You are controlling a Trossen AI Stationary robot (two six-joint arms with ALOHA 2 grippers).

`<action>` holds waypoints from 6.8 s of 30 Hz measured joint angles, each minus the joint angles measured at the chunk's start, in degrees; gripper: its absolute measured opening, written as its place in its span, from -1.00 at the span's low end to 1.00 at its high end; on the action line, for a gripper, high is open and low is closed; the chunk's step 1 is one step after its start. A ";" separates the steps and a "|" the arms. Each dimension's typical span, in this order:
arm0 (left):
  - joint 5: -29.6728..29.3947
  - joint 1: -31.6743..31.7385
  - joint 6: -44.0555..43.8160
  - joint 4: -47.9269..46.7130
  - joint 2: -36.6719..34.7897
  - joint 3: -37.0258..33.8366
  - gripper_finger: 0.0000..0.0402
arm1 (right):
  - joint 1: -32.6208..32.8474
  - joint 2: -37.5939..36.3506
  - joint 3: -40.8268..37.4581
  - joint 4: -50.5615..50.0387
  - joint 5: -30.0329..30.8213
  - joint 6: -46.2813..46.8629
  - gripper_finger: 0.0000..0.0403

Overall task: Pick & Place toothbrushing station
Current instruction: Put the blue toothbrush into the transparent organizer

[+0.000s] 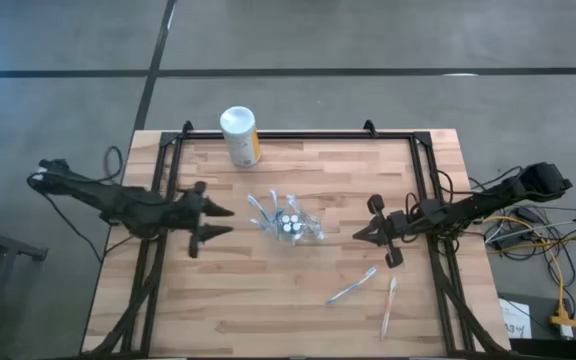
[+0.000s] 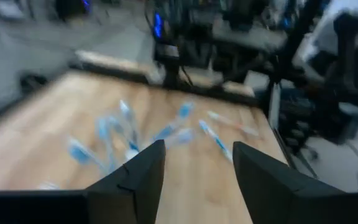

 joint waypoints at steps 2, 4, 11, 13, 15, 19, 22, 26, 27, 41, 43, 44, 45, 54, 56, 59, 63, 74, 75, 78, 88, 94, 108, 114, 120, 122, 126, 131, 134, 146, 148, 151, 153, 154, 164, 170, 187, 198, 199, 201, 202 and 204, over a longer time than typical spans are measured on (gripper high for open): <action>-7.58 -3.76 1.78 0.28 -3.03 -1.45 -0.08 | 0.00 0.32 0.00 -0.61 -0.01 0.07 -0.96; -15.57 -6.85 4.61 0.04 -4.87 -4.31 -0.16 | 0.00 0.85 0.00 -0.47 -0.01 0.14 -0.96; -17.21 -11.85 14.30 18.55 -4.61 -18.79 -0.77 | 0.04 1.05 0.00 -0.58 -0.01 2.22 -0.96; -16.37 -12.46 15.42 22.23 -5.15 -22.01 -0.94 | 0.04 1.02 0.00 -0.54 -0.01 2.73 -0.96; -11.14 -12.54 15.76 25.29 -7.06 -25.17 -0.95 | 0.13 0.96 0.00 -0.58 -0.04 3.20 -0.96; -2.54 -12.58 16.68 29.44 -12.60 -29.10 -0.98 | 0.95 0.88 0.99 -3.60 0.26 2.37 -0.96; -5.48 -12.47 14.47 29.75 -16.53 -30.90 -0.98 | 2.31 0.54 5.21 -13.13 2.85 2.87 -0.96; -5.65 -12.49 12.93 28.39 -20.58 -33.51 -0.98 | 5.06 1.40 15.06 -37.38 7.98 4.37 -0.96; -5.72 -12.51 11.99 27.96 -21.39 -34.07 -0.99 | 5.90 2.07 17.93 -43.01 9.18 5.41 -0.96; -7.40 -12.54 4.36 26.82 -23.04 -35.32 -0.93 | 17.95 16.53 37.86 -81.87 1.83 30.77 -0.96; -7.42 -12.54 3.46 26.85 -23.04 -35.41 -0.93 | 19.58 19.46 37.86 -81.75 -1.91 32.80 -0.96; -7.42 -12.54 3.09 26.81 -23.03 -35.42 -0.93 | 20.25 21.08 37.86 -81.69 -3.60 33.74 -0.96; -7.40 -12.54 2.77 26.76 -23.04 -35.42 -0.93 | 20.90 22.77 37.83 -81.69 -4.94 34.59 -0.96; -7.40 -12.54 2.09 26.76 -23.02 -35.42 -0.93 | 19.47 34.68 37.83 -82.72 -3.64 36.85 -0.96; -7.40 -12.54 2.08 26.74 -23.02 -35.42 -0.94 | 17.52 36.34 37.83 -85.62 -0.79 37.91 -0.96; -7.42 -12.54 2.10 26.71 -23.04 -35.42 -0.94 | 14.07 37.60 38.05 -90.23 5.47 38.27 -0.96; -7.40 -12.49 2.79 26.69 -23.02 -35.42 -0.94 | 9.96 36.43 37.66 -92.44 17.60 36.96 -0.96; -7.38 -12.52 1.75 26.09 -22.93 -35.53 -0.94 | 5.83 21.21 37.59 -90.08 16.12 34.47 -0.96; -7.35 -12.54 1.64 25.67 -22.92 -35.53 -0.94 | 6.32 19.85 37.59 -89.00 13.75 34.46 -0.96; -7.20 -12.54 1.22 24.97 -22.75 -35.53 -0.94 | 9.46 17.35 37.62 -84.89 11.53 32.31 -0.96; -7.42 -12.54 0.11 24.46 -22.38 -35.53 -0.95 | 17.51 28.67 37.62 -70.87 13.02 31.35 -0.96; -7.94 -12.49 0.20 24.59 -22.36 -35.53 -0.95 | 18.07 35.76 37.64 -62.86 13.59 31.25 -0.96; -8.97 -12.54 0.07 24.59 -22.36 -35.53 -0.96 | 20.83 41.52 42.86 -76.89 -3.84 32.97 -0.96; -8.95 -12.54 -0.70 24.57 -22.36 -35.53 -0.94 | 24.20 38.74 51.23 -90.06 -0.87 33.24 -0.96; -8.93 -12.54 -1.03 24.57 -22.36 -35.53 -0.95 | 27.47 35.69 57.91 -103.23 22.97 42.19 -0.96; -8.93 -12.54 -1.05 24.57 -22.36 -35.53 -0.95 | 28.17 34.94 58.64 -106.12 30.60 47.22 -0.96; -8.90 -12.54 -1.10 24.57 -22.36 -35.53 -0.94 | 28.27 33.31 58.05 -106.71 30.65 54.43 -0.96; -8.88 -12.54 -1.71 24.47 -22.04 -35.53 -0.95 | 28.22 33.04 55.89 -106.84 25.40 66.36 -0.96; -8.85 -12.54 -1.84 24.40 -21.76 -35.53 -0.95 | 28.26 33.07 54.58 -106.54 20.71 72.75 -0.93; -8.55 -12.53 -1.35 20.90 -21.71 -36.54 -0.95 | 26.32 33.28 49.94 -98.54 19.49 89.29 -0.07; -8.53 -12.54 -1.12 20.53 -21.71 -36.54 -0.95 | 25.20 33.28 49.29 -99.07 19.42 91.59 0.06; -8.55 -12.52 -0.27 20.62 -21.71 -36.51 -0.94 | 23.37 33.28 48.00 -99.33 17.97 92.97 0.21; -8.58 -12.51 0.18 20.66 -21.71 -36.49 -0.94 | 22.16 33.28 47.10 -99.28 15.76 92.92 0.28; -8.58 -12.52 0.27 20.88 -21.71 -36.47 -0.94 | 21.71 33.28 46.68 -99.27 14.96 92.93 0.31; -8.60 -12.54 1.33 21.68 -21.71 -36.46 -0.94 | 21.08 33.28 42.15 -94.58 12.01 94.04 0.31; -8.62 -12.51 0.80 23.50 -21.71 -36.43 -0.95 | 19.61 33.28 37.63 -87.61 11.96 91.40 0.19; -8.69 -12.49 0.00 25.46 -21.73 -36.40 -0.93 | 19.21 33.28 34.45 -85.25 9.00 79.90 -0.41; -8.69 -12.49 -0.95 25.66 -21.73 -36.40 -0.93 | 19.23 33.28 34.47 -82.14 12.98 75.47 -0.91; -8.69 -12.49 -0.95 25.65 -21.73 -36.40 -0.93 | 19.23 33.21 34.47 -81.69 13.84 75.10 -0.91; -8.71 -12.49 -0.96 25.66 -21.73 -36.40 -0.93 | 19.23 32.71 34.47 -80.95 15.70 74.60 -0.92; -8.86 -12.49 -0.96 25.66 -21.73 -36.40 -0.93 | 19.23 32.23 34.51 -80.47 16.83 74.12 -0.92; -9.12 -12.49 -0.94 25.66 -21.73 -36.40 -0.93 | 19.27 31.06 34.97 -79.49 19.83 72.04 -0.92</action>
